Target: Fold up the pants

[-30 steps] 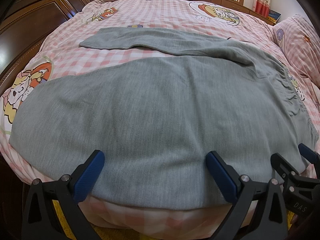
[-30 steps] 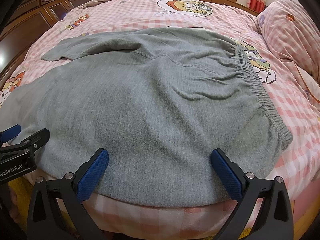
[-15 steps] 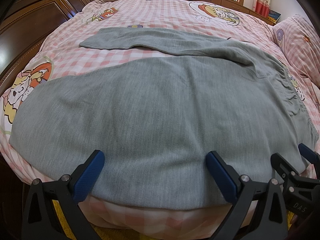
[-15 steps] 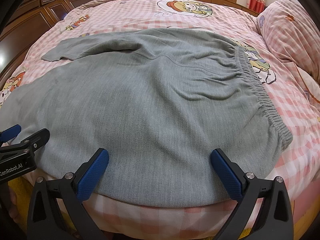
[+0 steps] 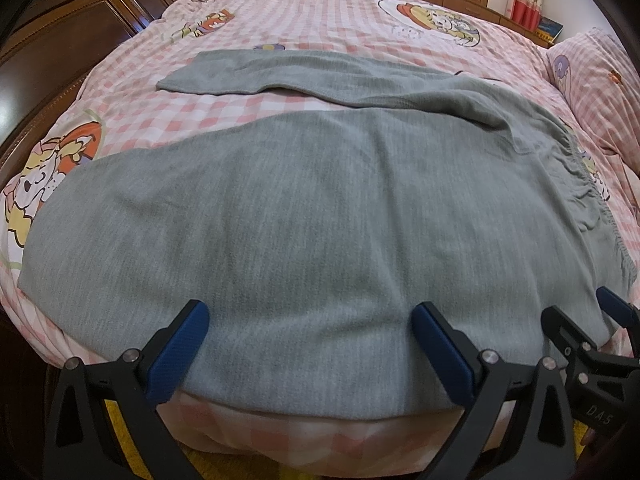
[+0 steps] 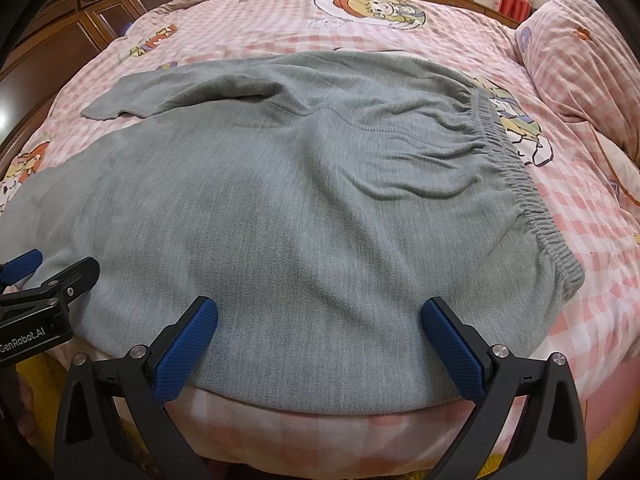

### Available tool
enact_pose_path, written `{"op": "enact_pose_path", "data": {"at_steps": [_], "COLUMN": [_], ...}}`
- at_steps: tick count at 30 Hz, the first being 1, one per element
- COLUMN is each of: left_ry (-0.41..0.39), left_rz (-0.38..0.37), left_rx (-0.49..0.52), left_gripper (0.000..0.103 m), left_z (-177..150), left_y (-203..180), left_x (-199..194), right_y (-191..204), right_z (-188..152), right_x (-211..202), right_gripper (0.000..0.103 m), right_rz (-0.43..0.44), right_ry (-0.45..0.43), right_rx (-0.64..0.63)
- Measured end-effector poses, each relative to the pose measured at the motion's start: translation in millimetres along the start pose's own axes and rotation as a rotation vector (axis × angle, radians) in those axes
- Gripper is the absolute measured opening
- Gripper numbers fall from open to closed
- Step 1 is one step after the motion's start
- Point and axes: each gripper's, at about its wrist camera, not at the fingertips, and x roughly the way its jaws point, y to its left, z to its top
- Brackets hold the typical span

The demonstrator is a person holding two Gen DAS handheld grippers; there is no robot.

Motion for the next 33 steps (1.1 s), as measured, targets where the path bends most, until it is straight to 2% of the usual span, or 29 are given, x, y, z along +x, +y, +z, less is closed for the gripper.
{"op": "enact_pose_path", "data": {"at_steps": [10,17,25,33], "left_ry": [0.088,0.049,0.024,0.013], "left_rz": [-0.036,-0.007,-0.050,-0.059], "left_rx": [0.055,0.059,0.034,0.092], "left_gripper": [0.102,0.102,0.102,0.102], "left_z": [13.0,44.8,115.2,194.9], "left_y": [4.3,15.0,26.7,31.0], "left_x": [-0.8,-10.4,-0.6,30.6], "right_y": [-12.8,-38.2,-65.4,-78.8], "right_z": [13.6,53.3,102.5,155.3], "right_x": [-4.0,-18.8,-13.9,16.3], "right_gripper": [0.103,0.103,0.103,0.103], "right_rz": [0.090,0.120,0.109,0.094], "right_ry": [0.078,0.029,-0.001,0.013], "right_rx": [-0.027,-0.026,-0.018,-0.073]}}
